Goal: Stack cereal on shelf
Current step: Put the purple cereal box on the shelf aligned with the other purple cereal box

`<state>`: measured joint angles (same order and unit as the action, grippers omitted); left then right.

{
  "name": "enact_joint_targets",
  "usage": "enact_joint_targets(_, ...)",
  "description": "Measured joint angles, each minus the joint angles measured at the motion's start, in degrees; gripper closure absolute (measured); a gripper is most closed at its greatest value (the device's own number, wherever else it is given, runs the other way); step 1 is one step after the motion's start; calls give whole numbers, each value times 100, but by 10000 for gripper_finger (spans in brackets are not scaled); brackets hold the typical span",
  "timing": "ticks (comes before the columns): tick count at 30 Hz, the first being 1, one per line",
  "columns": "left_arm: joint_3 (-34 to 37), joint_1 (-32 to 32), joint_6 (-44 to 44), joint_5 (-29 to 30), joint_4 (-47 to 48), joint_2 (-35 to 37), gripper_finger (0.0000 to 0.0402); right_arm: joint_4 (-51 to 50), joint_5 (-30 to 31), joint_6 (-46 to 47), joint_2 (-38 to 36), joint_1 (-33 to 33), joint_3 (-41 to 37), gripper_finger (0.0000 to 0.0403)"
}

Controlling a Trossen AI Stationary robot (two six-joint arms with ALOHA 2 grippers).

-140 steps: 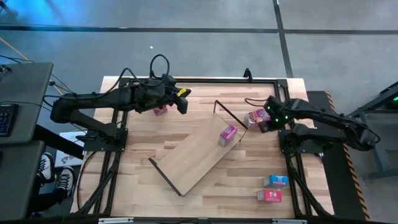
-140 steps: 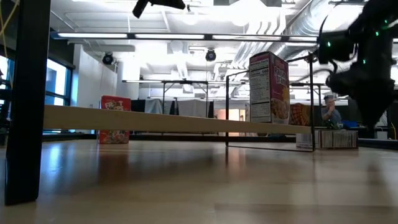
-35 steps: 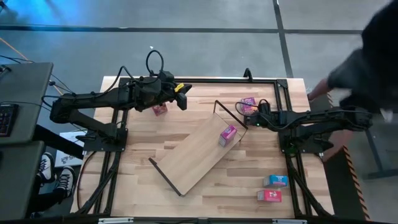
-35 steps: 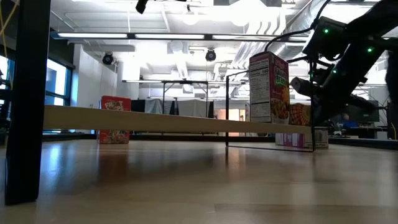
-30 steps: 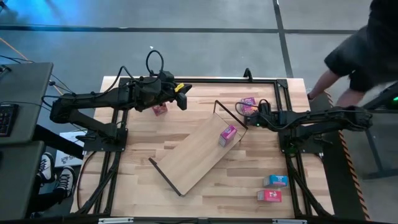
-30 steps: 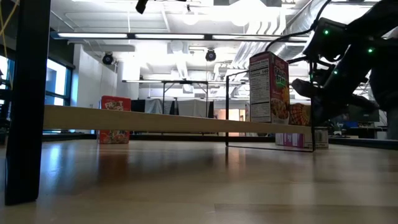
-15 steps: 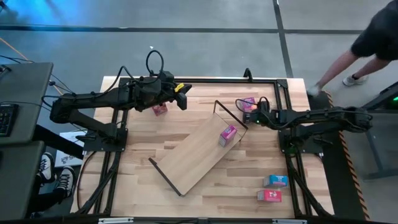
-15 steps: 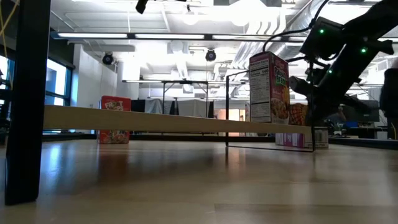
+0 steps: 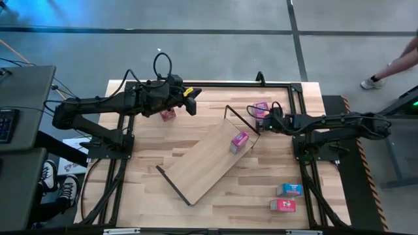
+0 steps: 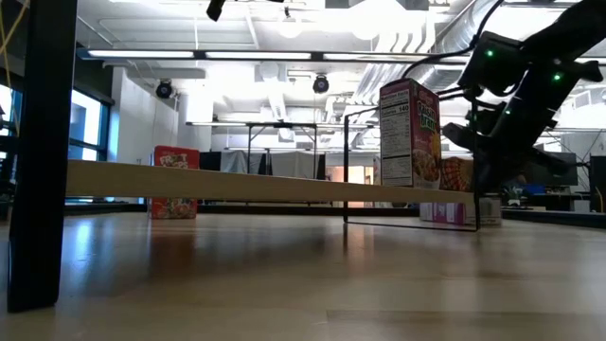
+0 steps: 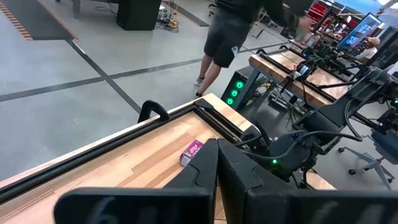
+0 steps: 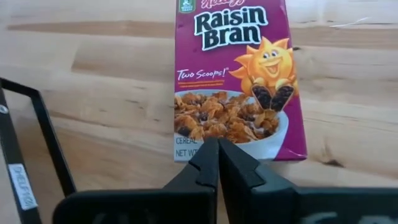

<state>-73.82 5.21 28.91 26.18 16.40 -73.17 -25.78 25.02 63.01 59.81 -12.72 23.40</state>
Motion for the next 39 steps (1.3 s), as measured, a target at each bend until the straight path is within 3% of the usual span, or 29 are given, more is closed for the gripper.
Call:
enact_joint_targets(14, 1, 0, 94, -12, 2, 0, 402, -387, -264, 754, 3, 748, -2, 403)
enact_joint_targets(25, 0, 0, 92, -10, 0, 0, 402, -757, -90, 1494, 4, 1324, -2, 403)
enact_joint_targets(35, 0, -1, 92, -10, 8, 0, 402, -847, 955, 1555, -298, 1308, 181, 403)
enact_joint_targets(39, 0, -2, 92, -10, 11, 0, 402, -823, 986, 1345, -302, 1097, 174, 403)
